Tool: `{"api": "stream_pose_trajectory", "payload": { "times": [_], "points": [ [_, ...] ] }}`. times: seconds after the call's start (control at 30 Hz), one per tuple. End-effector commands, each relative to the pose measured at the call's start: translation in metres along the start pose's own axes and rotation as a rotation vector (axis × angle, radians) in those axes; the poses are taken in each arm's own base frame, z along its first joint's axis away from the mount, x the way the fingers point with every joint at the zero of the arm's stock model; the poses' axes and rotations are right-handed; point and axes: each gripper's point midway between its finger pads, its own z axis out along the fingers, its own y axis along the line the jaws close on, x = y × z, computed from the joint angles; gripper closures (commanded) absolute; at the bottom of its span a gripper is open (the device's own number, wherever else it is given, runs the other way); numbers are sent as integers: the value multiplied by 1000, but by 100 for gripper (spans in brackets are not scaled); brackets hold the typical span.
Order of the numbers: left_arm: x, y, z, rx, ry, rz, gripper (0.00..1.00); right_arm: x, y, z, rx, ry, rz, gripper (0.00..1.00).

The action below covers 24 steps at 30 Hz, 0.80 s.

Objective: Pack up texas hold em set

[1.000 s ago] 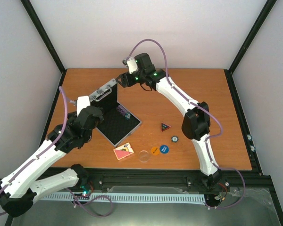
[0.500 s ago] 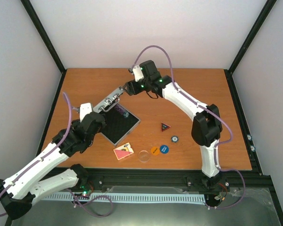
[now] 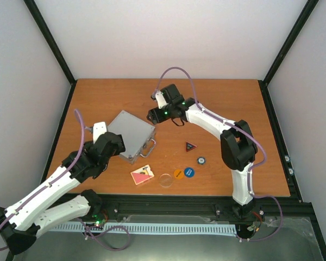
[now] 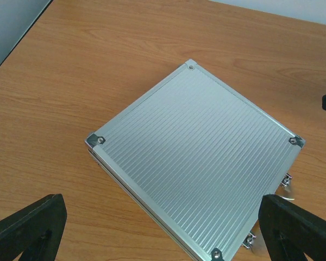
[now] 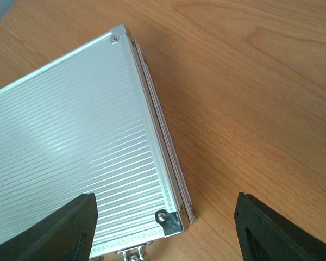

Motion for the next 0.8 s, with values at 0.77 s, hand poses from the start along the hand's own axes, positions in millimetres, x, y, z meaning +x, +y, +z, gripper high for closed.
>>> {"api": "stream_pose_trajectory", "payload": {
  "times": [0.77],
  "points": [
    [-28, -69, 10, 141, 41, 130, 0, -10, -149, -173, 662, -213, 231, 0]
  ]
}}
